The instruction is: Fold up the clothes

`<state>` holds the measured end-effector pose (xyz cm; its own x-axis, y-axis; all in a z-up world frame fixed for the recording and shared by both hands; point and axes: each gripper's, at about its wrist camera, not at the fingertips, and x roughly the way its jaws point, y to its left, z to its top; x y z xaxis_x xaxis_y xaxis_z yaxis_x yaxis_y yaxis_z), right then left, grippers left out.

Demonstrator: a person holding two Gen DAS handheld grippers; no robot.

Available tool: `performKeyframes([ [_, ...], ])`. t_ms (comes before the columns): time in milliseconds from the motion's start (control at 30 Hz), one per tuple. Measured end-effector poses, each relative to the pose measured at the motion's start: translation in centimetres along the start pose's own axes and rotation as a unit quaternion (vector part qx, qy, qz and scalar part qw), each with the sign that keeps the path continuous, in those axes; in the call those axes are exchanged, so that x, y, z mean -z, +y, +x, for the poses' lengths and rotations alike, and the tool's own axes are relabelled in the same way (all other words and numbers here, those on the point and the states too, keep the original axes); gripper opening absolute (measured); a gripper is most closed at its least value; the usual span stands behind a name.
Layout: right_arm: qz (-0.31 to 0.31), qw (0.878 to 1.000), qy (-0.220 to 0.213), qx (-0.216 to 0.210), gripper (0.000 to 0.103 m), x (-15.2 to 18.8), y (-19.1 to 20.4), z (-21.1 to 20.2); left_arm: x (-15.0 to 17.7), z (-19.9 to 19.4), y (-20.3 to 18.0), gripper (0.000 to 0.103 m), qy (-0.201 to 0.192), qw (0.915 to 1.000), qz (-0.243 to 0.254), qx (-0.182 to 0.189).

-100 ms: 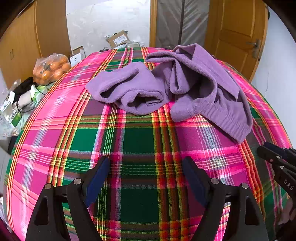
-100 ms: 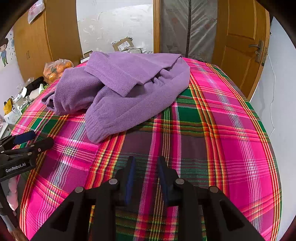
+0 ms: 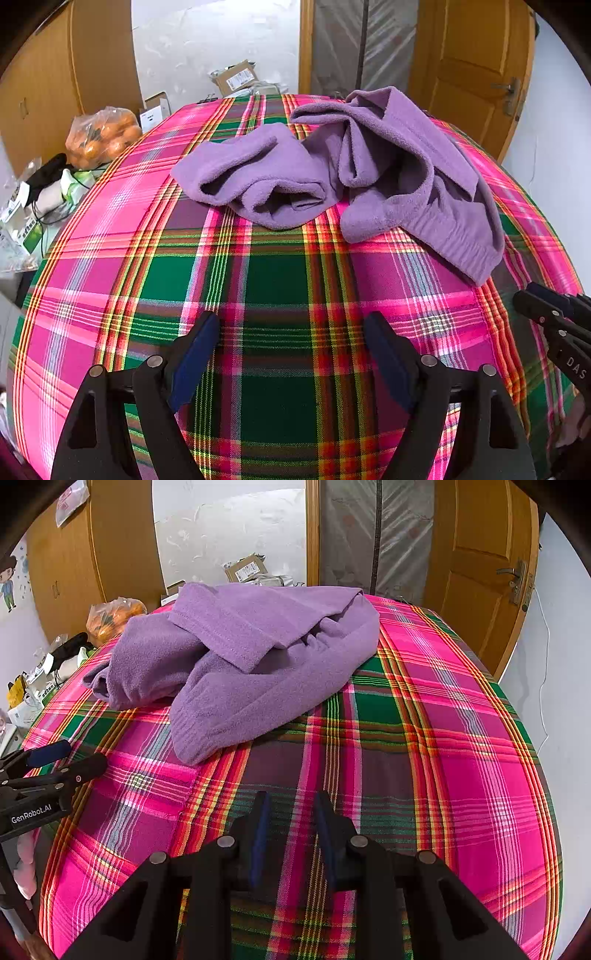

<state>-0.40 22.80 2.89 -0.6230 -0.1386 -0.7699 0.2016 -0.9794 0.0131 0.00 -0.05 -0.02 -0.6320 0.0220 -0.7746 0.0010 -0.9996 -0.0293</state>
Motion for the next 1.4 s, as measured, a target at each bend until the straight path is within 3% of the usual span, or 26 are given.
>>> performKeyframes([
  [1400, 0.002, 1.0, 0.0, -0.002, 0.026, 0.16, -0.11, 0.08, 0.14, -0.18, -0.46, 0.083, 0.0, 0.9999, -0.001, -0.014],
])
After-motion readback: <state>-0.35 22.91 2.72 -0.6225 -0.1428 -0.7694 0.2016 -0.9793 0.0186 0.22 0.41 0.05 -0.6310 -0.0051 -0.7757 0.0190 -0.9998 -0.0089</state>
